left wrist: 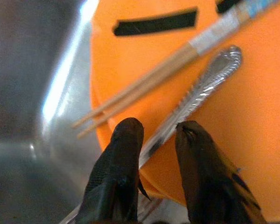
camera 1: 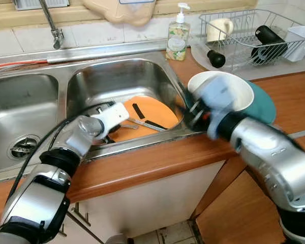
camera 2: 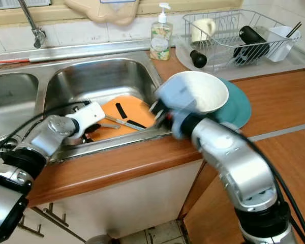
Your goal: Kitchen organization
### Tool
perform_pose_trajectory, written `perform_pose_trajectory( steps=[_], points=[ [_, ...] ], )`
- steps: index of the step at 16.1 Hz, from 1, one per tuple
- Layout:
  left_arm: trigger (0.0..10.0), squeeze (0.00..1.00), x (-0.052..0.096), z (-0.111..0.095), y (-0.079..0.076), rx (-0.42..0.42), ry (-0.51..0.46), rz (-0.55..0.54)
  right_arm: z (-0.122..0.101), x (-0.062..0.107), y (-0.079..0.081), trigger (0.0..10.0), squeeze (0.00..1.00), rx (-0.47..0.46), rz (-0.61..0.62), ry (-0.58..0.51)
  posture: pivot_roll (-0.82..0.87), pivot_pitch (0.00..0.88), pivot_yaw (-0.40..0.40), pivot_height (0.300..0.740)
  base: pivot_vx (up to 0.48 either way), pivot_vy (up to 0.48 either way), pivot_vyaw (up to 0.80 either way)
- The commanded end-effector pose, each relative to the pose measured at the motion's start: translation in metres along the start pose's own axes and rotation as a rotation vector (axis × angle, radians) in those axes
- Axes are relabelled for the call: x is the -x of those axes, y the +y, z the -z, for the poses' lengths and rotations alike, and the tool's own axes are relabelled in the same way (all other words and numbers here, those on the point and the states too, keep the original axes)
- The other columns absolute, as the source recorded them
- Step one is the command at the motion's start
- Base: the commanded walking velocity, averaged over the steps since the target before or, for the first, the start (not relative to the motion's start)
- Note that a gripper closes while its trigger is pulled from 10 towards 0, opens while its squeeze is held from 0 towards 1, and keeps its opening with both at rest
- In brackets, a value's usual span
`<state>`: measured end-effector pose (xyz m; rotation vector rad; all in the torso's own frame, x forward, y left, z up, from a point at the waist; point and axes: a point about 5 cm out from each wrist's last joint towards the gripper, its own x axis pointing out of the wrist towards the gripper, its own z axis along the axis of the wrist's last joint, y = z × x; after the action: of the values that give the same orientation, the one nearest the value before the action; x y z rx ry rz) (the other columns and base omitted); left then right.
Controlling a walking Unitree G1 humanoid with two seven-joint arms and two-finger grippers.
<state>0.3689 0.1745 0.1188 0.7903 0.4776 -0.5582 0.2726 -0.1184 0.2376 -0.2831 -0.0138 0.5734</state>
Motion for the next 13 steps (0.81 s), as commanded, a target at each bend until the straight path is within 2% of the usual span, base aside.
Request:
perform_pose_trajectory(
  steps=[1,2,3,4,5,7,8,9,10,11,12,13],
  points=[
    [10.0,1.0,0.004,-0.009,0.008,0.018,-0.054,-0.022,-0.009,0.002,-0.011,10.0,0.0,0.004,0.07,-0.041,-0.11,0.0,0.034,0.74,0.0,0.0,0.0],
    [10.0,1.0,0.007,-0.016,0.01,0.051,-0.119,-0.027,-0.012,0.004,-0.021,10.0,0.56,-0.013,0.116,-0.056,-0.11,0.0,0.034,0.74,0.0,0.0,0.0],
    [10.0,1.0,0.012,-0.026,0.01,0.098,-0.22,-0.021,-0.014,0.008,-0.03,10.0,1.0,-0.032,0.163,-0.07,-0.11,0.0,0.033,0.74,0.0,0.0,0.0],
    [10.0,1.0,0.02,-0.04,0.006,0.159,-0.374,0.019,-0.015,0.014,-0.038,10.0,1.0,-0.052,0.218,-0.079,-0.11,0.0,0.031,0.74,0.0,0.0,0.0],
    [10.0,1.0,0.028,-0.048,0.005,0.196,-0.461,0.035,-0.013,0.019,-0.043,10.0,1.0,-0.062,0.255,-0.078,-0.11,0.0,0.031,0.74,0.0,0.0,0.0],
    [10.0,1.0,0.043,-0.059,0.002,0.281,-0.591,0.056,-0.01,0.026,-0.049,10.0,1.0,-0.073,0.303,-0.065,-0.11,0.0,0.031,0.74,0.0,0.0,0.0],
    [10.0,1.0,0.048,-0.06,0.0,0.291,-0.621,0.066,-0.009,0.028,-0.049,10.0,1.0,-0.072,0.306,-0.059,-0.11,0.0,0.031,0.74,0.0,0.0,0.0],
    [10.0,1.0,0.053,-0.062,-0.003,0.305,-0.649,0.075,-0.007,0.03,-0.047,10.0,1.0,-0.073,0.304,-0.051,-0.11,0.0,0.029,0.74,0.0,0.0,0.0],
    [10.0,0.96,0.064,-0.064,-0.009,0.344,-0.709,0.104,-0.002,0.033,-0.042,10.0,1.0,-0.073,0.285,-0.024,-0.11,0.0,0.028,0.74,0.0,0.0,0.0],
    [10.0,0.0,0.074,-0.066,-0.017,0.392,-0.765,0.149,0.003,0.033,-0.033,10.0,1.0,-0.083,0.249,0.002,-0.1,0.0,0.028,0.74,0.0,0.0,0.0],
    [10.0,0.0,0.08,-0.066,-0.022,0.428,-0.797,0.183,0.006,0.032,-0.026,10.0,1.0,-0.081,0.222,0.015,-0.1,0.0,0.026,0.74,0.0,0.0,0.0],
    [10.0,0.0,0.086,-0.066,-0.031,0.447,-0.806,0.221,0.008,0.031,-0.02,10.0,0.0,-0.09,0.209,0.027,-0.1,0.0,0.022,0.74,0.0,0.0,0.0]
  ],
)
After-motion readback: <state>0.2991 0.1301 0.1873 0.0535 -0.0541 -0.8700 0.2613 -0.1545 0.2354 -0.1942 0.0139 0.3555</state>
